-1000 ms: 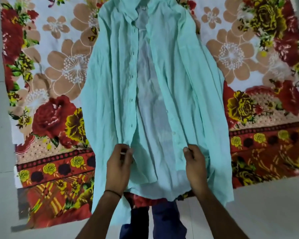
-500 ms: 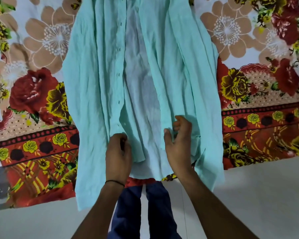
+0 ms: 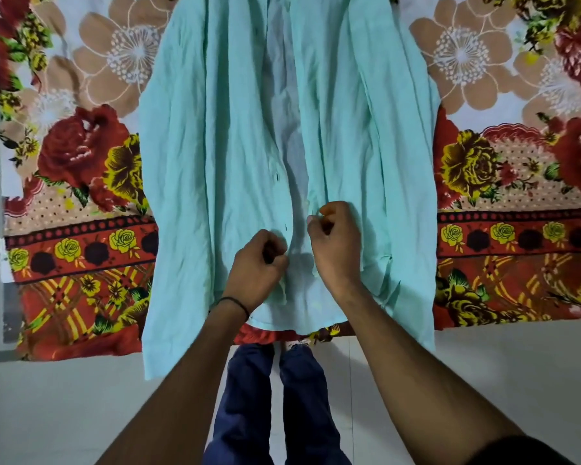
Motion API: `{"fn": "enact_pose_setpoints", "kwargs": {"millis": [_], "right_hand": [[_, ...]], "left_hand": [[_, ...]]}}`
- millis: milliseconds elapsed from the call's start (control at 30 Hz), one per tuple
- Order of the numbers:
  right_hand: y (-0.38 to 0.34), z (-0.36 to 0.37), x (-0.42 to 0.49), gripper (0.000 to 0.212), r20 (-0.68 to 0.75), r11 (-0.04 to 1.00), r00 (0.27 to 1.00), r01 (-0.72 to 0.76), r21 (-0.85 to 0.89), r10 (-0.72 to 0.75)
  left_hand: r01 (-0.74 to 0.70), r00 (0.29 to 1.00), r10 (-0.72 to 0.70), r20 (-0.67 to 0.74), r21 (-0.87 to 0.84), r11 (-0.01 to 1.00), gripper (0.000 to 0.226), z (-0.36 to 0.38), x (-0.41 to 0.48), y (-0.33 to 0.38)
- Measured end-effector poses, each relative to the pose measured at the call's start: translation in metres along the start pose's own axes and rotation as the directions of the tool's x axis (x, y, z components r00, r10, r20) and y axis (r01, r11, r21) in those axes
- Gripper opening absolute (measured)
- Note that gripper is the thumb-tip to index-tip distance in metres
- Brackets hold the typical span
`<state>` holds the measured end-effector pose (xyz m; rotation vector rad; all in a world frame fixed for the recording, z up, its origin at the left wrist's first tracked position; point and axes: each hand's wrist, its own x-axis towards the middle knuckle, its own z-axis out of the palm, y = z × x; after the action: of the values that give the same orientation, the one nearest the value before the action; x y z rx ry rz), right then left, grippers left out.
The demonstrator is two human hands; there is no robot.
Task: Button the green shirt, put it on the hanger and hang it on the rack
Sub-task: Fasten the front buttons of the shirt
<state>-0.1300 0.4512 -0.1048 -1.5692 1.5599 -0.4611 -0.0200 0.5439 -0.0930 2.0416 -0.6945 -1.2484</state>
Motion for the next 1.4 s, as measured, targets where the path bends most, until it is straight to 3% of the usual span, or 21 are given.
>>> {"fn": "enact_pose_setpoints", "kwargs": {"millis": [167,267,367,500,667,867,933,1000,1100,1167,1400], "right_hand": [[-0.003,-0.006,0.008,0.011,0.036,0.991,0.992,0.123,-0.051,-0.121],[-0.005,-0.004,0.017,0.011,0.132,0.986,0.978,0.167,-0.024,-0.162],[-0.003,0.000,0.025,0.011,0.164,0.996,0.983,0.091,-0.017,-0.087],[-0.003,-0.001,0.030,0.001,0.187,0.999,0.982,-0.035,0.041,0.026],[-0.014,-0.008,0.030,0.009,0.192,0.963,0.969,-0.193,0.190,0.156],[-0.013,-0.017,0.022,0.009,0.291,0.929,0.946,-0.229,0.291,0.142],[-0.013,-0.021,0.024,0.007,0.357,0.896,0.919,-0.292,0.335,0.166],[-0.016,-0.027,0.027,0.006,0.419,0.841,0.887,-0.370,0.394,0.194],[-0.018,-0.035,0.033,0.005,0.502,0.688,0.831,-0.511,0.516,0.240],[-0.015,-0.038,0.036,0.004,0.521,0.648,0.818,-0.536,0.540,0.243],[-0.012,-0.032,0.034,0.011,0.505,0.814,0.850,-0.397,0.423,0.152]], "left_hand": [[-0.082,0.964,0.111,-0.241,0.129,0.988,0.031,0.010,0.007,0.010],[-0.131,0.946,0.185,-0.267,0.207,0.969,0.035,0.015,0.022,0.020],[-0.098,0.956,0.151,-0.252,0.212,0.972,0.026,0.020,0.038,0.024],[-0.038,0.963,0.052,-0.263,0.059,0.998,0.010,0.018,0.053,0.020],[0.033,0.976,-0.066,-0.207,-0.156,0.987,0.011,0.005,0.052,0.015],[0.002,0.981,-0.010,-0.193,-0.041,0.999,0.006,0.009,0.032,0.008],[0.069,0.976,-0.121,-0.183,-0.269,0.961,0.005,0.008,0.029,0.008],[0.123,0.960,-0.235,-0.151,-0.528,0.840,0.010,0.005,0.026,0.012],[0.135,0.960,-0.254,-0.114,-0.609,0.782,0.011,0.002,0.027,0.017],[0.131,0.969,-0.230,-0.088,-0.607,0.784,0.011,0.000,0.027,0.019],[0.108,0.987,-0.158,-0.029,-0.608,0.786,0.017,-0.005,0.031,0.020]]}}
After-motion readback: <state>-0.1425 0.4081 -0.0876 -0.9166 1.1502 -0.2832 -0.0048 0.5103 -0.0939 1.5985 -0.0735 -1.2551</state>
